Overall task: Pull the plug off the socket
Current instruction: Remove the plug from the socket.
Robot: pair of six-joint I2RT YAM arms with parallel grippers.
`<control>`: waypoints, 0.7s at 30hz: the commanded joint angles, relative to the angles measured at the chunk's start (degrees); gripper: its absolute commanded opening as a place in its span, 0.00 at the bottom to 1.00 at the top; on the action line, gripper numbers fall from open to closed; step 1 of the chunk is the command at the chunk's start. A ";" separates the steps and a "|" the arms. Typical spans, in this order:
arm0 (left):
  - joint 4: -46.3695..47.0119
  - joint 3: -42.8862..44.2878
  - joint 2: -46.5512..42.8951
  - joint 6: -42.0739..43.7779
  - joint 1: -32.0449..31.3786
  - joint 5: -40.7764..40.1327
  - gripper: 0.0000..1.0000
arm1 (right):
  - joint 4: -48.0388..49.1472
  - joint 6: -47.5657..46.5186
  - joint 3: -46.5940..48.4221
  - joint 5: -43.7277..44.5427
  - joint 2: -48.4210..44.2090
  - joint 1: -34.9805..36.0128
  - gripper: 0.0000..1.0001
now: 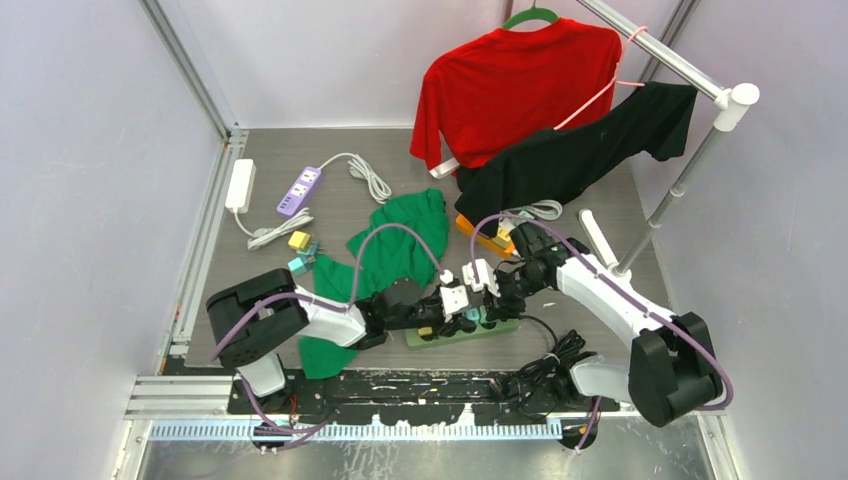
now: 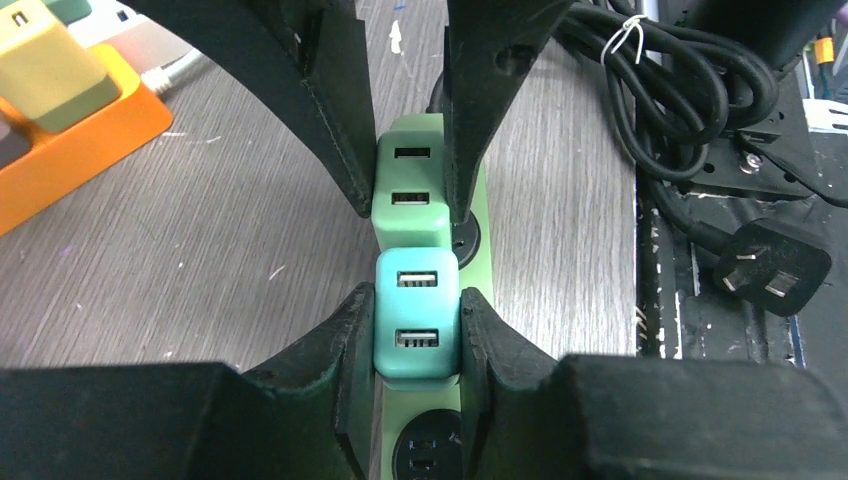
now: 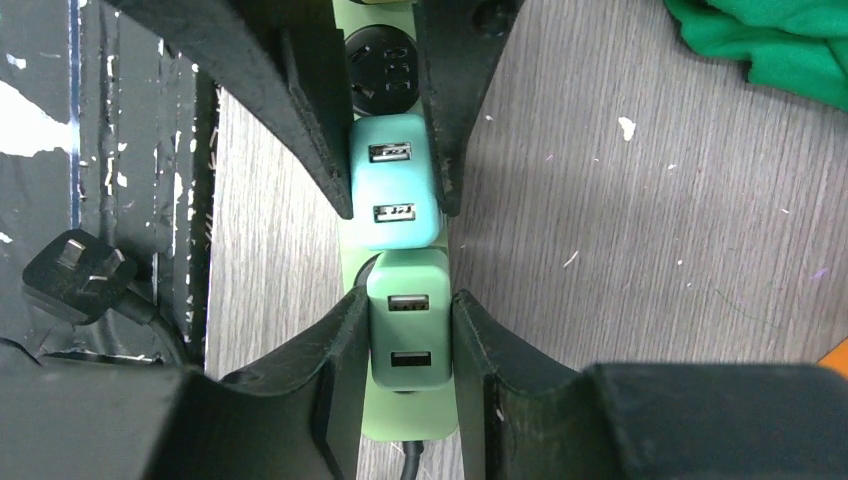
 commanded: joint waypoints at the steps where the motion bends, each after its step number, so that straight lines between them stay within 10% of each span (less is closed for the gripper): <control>1: -1.35 -1.14 2.65 0.71 1.81 0.91 0.00 | -5.12 -9.51 -0.77 -0.31 -3.46 -1.51 0.01; 7: -1.40 -0.84 3.56 0.93 2.16 1.20 0.00 | -2.80 -3.04 2.28 -10.36 -0.19 2.67 0.01; 12: -1.15 -1.43 4.07 0.84 2.16 0.64 0.00 | 10.70 13.00 2.21 3.47 -0.84 1.02 0.01; 21: -2.79 -0.74 5.25 1.17 3.14 1.64 0.00 | -11.46 -15.98 0.28 -9.25 -4.08 -2.22 0.01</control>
